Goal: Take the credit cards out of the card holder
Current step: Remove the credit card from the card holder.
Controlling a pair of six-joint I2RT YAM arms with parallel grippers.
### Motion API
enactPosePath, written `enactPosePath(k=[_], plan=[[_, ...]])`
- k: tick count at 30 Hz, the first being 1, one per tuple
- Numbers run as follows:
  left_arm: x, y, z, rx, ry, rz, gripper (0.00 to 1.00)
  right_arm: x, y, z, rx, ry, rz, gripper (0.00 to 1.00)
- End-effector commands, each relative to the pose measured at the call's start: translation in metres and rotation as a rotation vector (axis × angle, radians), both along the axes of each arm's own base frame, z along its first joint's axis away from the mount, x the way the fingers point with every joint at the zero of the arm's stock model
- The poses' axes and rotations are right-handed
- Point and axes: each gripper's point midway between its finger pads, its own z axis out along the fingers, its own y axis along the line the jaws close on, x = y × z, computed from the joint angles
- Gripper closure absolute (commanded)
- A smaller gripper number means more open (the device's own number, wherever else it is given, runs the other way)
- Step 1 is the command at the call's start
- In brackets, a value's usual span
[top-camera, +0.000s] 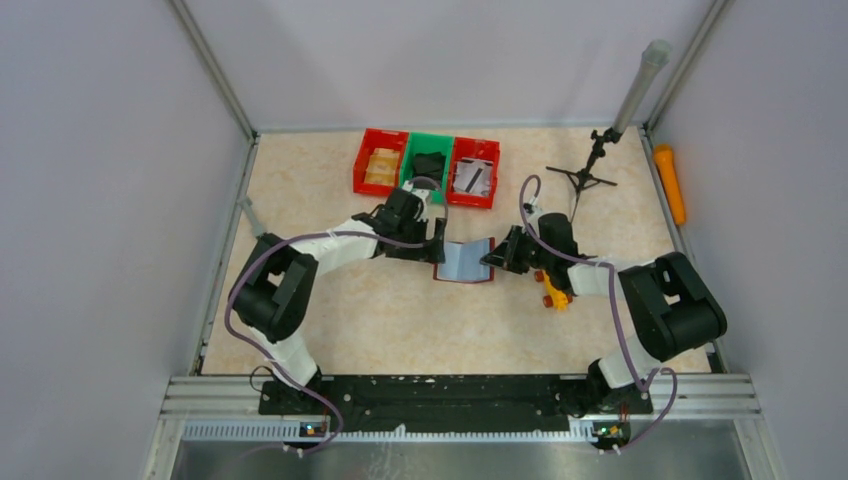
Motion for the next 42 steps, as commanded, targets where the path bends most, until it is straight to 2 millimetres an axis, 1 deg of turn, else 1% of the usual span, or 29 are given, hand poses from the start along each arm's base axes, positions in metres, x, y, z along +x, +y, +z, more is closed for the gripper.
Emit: enactPosePath(k=[1,4,7,10,11,13,14,17,18,20,23,25,28,31,34,36,42], plan=[[0.001,-0.032,0.038,-0.041,-0.170,-0.127,0.03,0.010,0.000,0.009,-0.006,-0.050,0.007,1.00],[-0.004,-0.043,0.051,-0.059,-0.225,-0.165,0.06,0.009,0.001,0.010,-0.002,-0.050,0.010,1.00],[-0.014,-0.055,0.068,-0.126,-0.282,-0.227,0.08,0.010,0.001,0.010,0.001,-0.051,0.011,1.00],[-0.025,-0.067,0.074,-0.177,-0.301,-0.304,0.13,0.009,0.002,0.009,0.002,-0.049,0.012,1.00],[-0.027,-0.070,0.074,-0.177,-0.298,-0.320,0.18,0.009,0.002,0.009,0.002,-0.048,0.012,1.00],[-0.030,-0.076,0.071,-0.170,-0.281,-0.349,0.32,0.009,0.002,0.009,0.003,-0.049,0.013,1.00],[-0.031,-0.078,0.068,-0.164,-0.270,-0.355,0.38,0.009,0.002,0.009,0.003,-0.049,0.015,1.00],[-0.036,-0.085,0.067,-0.174,-0.265,-0.385,0.41,0.009,0.003,0.009,0.004,-0.048,0.017,1.00],[-0.040,-0.089,0.069,-0.185,-0.265,-0.406,0.42,0.009,0.002,0.009,0.004,-0.048,0.016,1.00],[-0.047,-0.096,0.070,-0.197,-0.270,-0.445,0.37,0.009,0.003,0.009,0.006,-0.048,0.017,1.00],[-0.053,-0.105,0.062,-0.156,-0.273,-0.492,0.17,0.009,0.003,0.009,0.009,-0.047,0.020,1.00],[-0.051,-0.106,0.052,-0.082,-0.274,-0.486,0.09,0.009,0.004,0.009,0.014,-0.045,0.022,1.00],[-0.046,-0.104,0.040,0.016,-0.284,-0.467,0.05,0.008,0.004,0.010,0.017,-0.046,0.024,1.00],[-0.037,-0.098,0.030,0.097,-0.280,-0.423,0.05,0.008,0.005,0.010,0.021,-0.047,0.025,1.00],[-0.027,-0.090,0.020,0.167,-0.271,-0.369,0.07,0.008,0.005,0.011,0.024,-0.046,0.029,1.00],[-0.024,-0.088,0.015,0.187,-0.260,-0.344,0.10,0.007,0.006,0.011,0.027,-0.046,0.029,1.00],[-0.022,-0.087,0.012,0.179,-0.241,-0.328,0.23,0.007,0.006,0.011,0.027,-0.047,0.031,1.00]])
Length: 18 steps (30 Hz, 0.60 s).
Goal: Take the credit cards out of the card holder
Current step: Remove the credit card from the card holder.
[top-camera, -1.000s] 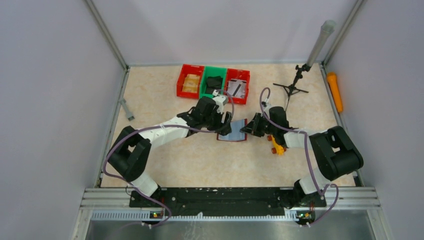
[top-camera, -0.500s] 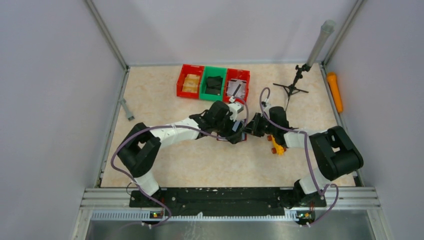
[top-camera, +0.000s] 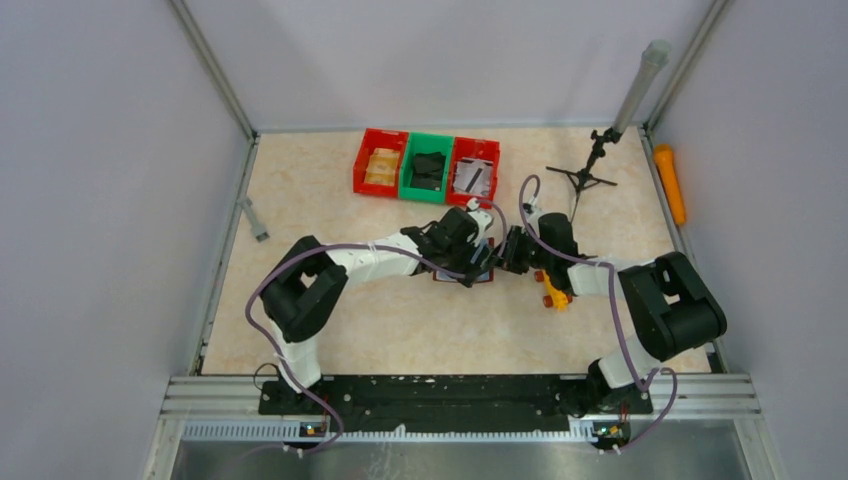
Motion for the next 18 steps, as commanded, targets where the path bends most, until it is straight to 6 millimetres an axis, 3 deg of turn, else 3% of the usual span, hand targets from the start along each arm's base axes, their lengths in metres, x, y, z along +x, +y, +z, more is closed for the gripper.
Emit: enactPosePath(k=[1,11,14,18], plan=[[0.015,0.003,0.008,0.003,-0.029,0.055,0.25,0.008,0.004,0.009,0.015,-0.045,0.016,1.00],[0.014,0.007,-0.002,-0.159,0.212,0.067,0.51,0.010,0.003,0.008,0.009,-0.044,0.012,1.00],[0.016,0.012,-0.008,-0.187,0.280,0.100,0.54,0.009,0.003,0.009,0.010,-0.047,0.013,0.93],[0.021,0.023,-0.014,-0.169,0.299,0.161,0.53,0.010,0.003,0.009,0.009,-0.047,0.012,0.94]])
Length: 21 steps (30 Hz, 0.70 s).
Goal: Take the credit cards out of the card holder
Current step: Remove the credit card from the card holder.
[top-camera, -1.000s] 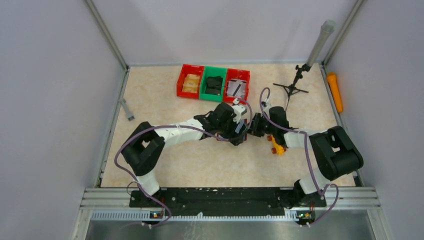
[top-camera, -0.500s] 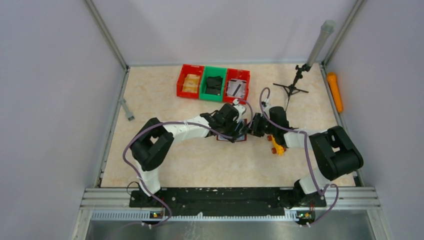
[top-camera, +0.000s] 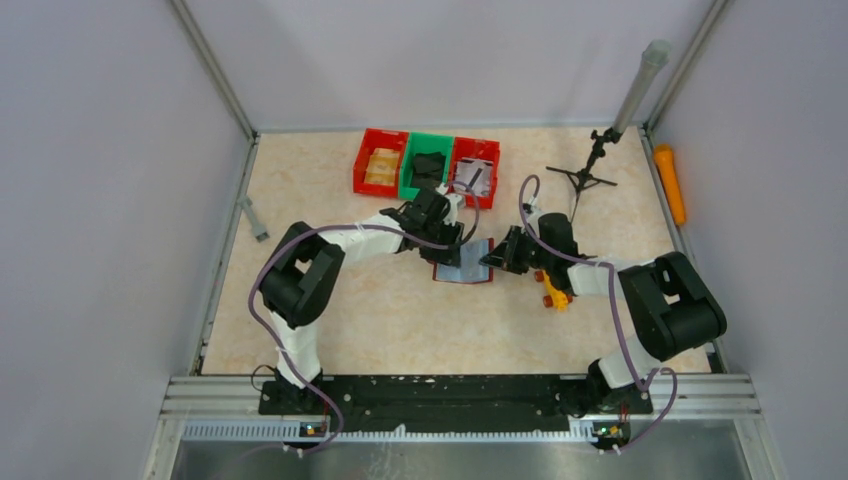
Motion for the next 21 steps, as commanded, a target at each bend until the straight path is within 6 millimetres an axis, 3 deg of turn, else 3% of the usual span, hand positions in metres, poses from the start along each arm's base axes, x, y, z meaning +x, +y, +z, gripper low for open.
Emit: enactPosePath(k=[1,7,14,17,21], plan=[[0.002,0.006,-0.007,0.001,0.070,0.058,0.53,0.010,0.002,0.008,0.005,-0.049,0.007,0.97],[0.017,0.032,-0.001,0.024,0.033,0.188,0.49,0.011,0.001,0.007,0.000,-0.047,0.002,1.00],[0.037,0.082,0.002,0.179,-0.050,0.380,0.45,0.011,0.001,0.006,-0.003,-0.045,-0.001,1.00],[0.037,0.076,0.005,0.155,-0.051,0.361,0.45,0.012,0.001,0.006,-0.004,-0.046,-0.001,1.00],[0.028,0.051,0.039,0.020,-0.159,0.261,0.53,0.011,0.001,0.006,-0.004,-0.044,0.001,1.00]])
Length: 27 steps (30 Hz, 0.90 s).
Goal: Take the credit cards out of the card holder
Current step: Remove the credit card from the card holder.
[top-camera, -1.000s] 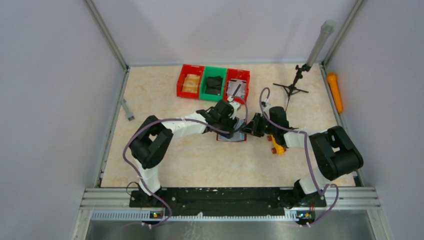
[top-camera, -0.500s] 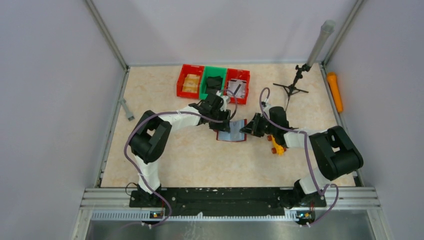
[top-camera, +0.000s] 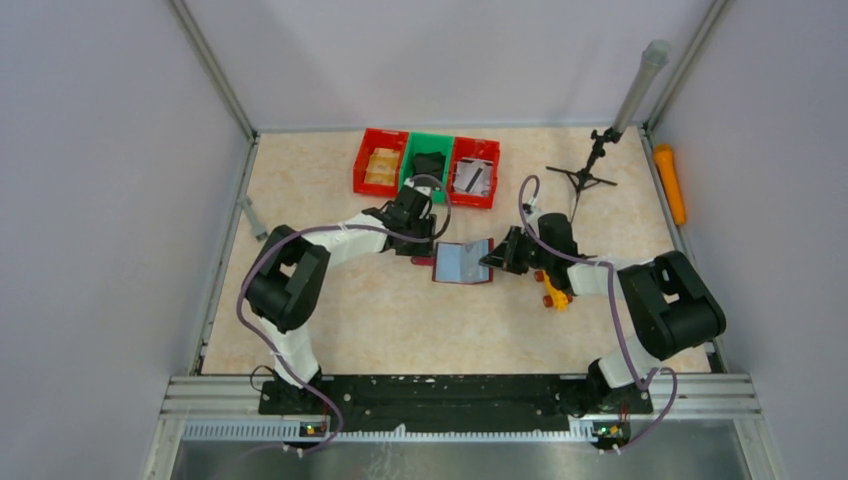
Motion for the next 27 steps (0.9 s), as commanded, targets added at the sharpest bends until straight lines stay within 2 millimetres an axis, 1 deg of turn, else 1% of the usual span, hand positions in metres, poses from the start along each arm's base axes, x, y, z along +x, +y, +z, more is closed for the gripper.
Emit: enactPosePath(k=[1,3,4,6,8,11,12,14,17,18,21,22,24,27], plan=[[-0.007,-0.019,0.053,-0.110,-0.180,-0.090,0.56,0.011,0.002,0.008,-0.001,-0.050,0.002,1.00],[-0.012,-0.028,0.072,-0.183,-0.249,-0.137,0.60,0.011,0.001,0.008,0.000,-0.048,0.000,1.00],[-0.017,-0.034,0.079,-0.233,-0.271,-0.170,0.60,0.011,0.001,0.008,-0.001,-0.048,0.001,1.00],[-0.025,-0.049,0.089,-0.319,-0.296,-0.244,0.58,0.011,0.002,0.007,0.001,-0.048,0.001,1.00],[-0.031,-0.061,0.092,-0.366,-0.277,-0.297,0.58,0.011,0.002,0.007,0.002,-0.047,0.002,1.00],[-0.037,-0.073,0.090,-0.383,-0.259,-0.341,0.58,0.012,0.002,0.008,0.003,-0.049,0.004,1.00],[-0.039,-0.077,0.090,-0.387,-0.263,-0.359,0.56,0.011,0.002,0.008,0.003,-0.049,0.005,1.00],[-0.045,-0.086,0.086,-0.382,-0.257,-0.399,0.51,0.011,0.002,0.008,0.003,-0.049,0.004,1.00],[-0.046,-0.095,0.072,-0.363,-0.194,-0.420,0.46,0.011,0.002,0.008,0.006,-0.049,0.005,1.00],[-0.046,-0.097,0.066,-0.356,-0.172,-0.423,0.41,0.011,0.003,0.008,0.007,-0.049,0.006,1.00],[-0.047,-0.100,0.051,-0.336,-0.114,-0.425,0.23,0.011,0.003,0.009,0.010,-0.050,0.008,1.00],[-0.047,-0.100,0.046,-0.324,-0.098,-0.424,0.20,0.011,0.003,0.009,0.011,-0.050,0.009,1.00],[-0.045,-0.096,0.036,-0.283,-0.067,-0.407,0.19,0.010,0.003,0.009,0.012,-0.048,0.009,1.00],[-0.041,-0.092,0.026,-0.229,-0.039,-0.391,0.23,0.010,0.003,0.009,0.013,-0.048,0.010,1.00]])
